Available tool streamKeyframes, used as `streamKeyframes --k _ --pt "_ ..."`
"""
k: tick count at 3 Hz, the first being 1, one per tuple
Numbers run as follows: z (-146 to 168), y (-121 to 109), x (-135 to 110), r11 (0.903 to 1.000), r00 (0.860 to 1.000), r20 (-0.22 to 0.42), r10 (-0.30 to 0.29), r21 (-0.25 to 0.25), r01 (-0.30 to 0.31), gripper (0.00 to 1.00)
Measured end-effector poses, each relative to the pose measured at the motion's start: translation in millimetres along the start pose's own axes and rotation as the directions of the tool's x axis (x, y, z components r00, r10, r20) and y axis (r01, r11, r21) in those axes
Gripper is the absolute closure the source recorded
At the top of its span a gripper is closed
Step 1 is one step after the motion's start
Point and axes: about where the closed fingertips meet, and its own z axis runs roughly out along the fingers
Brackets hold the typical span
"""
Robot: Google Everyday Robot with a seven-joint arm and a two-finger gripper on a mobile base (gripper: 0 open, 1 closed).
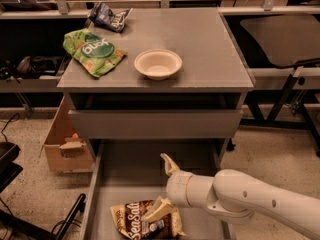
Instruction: Place brown chip bag into middle drawer
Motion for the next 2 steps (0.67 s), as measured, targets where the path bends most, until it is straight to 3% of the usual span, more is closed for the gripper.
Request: streamKeyframes --k 1,2 --pt "-27 -8 -28 0.9998 1.000 0.008 -0.016 -0.014 0.016 0.00" --pt "-84 -46 -85 0.9942 0.994 -0.024 -0.108 -0.002 0.108 0.00"
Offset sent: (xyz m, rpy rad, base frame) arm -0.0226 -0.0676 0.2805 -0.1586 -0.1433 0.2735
